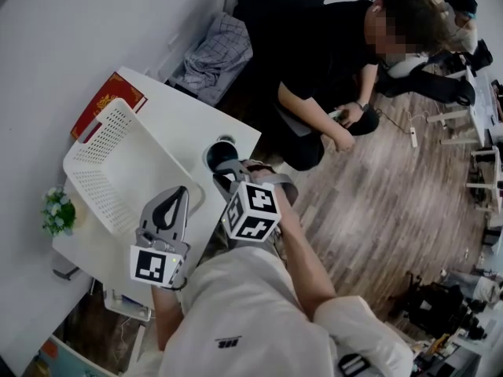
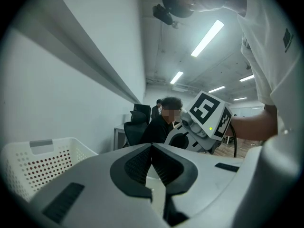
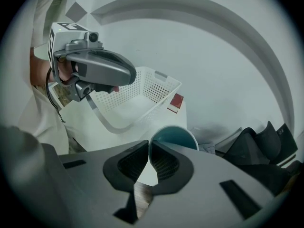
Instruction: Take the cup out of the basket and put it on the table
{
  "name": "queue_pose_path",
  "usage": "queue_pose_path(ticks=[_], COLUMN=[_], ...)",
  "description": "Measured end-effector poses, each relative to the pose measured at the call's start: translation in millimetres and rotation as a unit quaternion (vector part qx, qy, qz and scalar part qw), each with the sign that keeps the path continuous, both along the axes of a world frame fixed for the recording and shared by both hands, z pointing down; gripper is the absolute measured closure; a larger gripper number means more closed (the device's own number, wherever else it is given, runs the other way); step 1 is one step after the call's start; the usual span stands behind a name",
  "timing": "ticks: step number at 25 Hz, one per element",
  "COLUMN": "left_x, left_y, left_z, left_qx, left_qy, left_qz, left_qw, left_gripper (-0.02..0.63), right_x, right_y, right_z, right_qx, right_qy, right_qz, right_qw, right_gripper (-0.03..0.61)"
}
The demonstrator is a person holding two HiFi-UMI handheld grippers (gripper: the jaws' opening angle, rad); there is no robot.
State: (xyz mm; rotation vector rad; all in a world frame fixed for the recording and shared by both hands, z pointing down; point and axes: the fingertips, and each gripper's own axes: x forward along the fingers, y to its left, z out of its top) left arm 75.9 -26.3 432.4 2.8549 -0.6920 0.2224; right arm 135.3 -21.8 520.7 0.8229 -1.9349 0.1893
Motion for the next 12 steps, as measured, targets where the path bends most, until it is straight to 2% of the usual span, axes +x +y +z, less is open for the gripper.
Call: queue_pose_path(ticks=[12], left_x=[10.3], left_y=[-5.8], left_z=[8.3], left_qx=[-0.010], left_qy=[-0.002], left_qz=[0.005], left_qw=[0.9999], left_gripper=[0.604], right_x=[8.8], right_y=[-1.2], right_z=[34.4], right_qx=[-0.032], right_qy=[0.005], right_qz=[-0.001], right_qw=[0.999], right_gripper=[0.546])
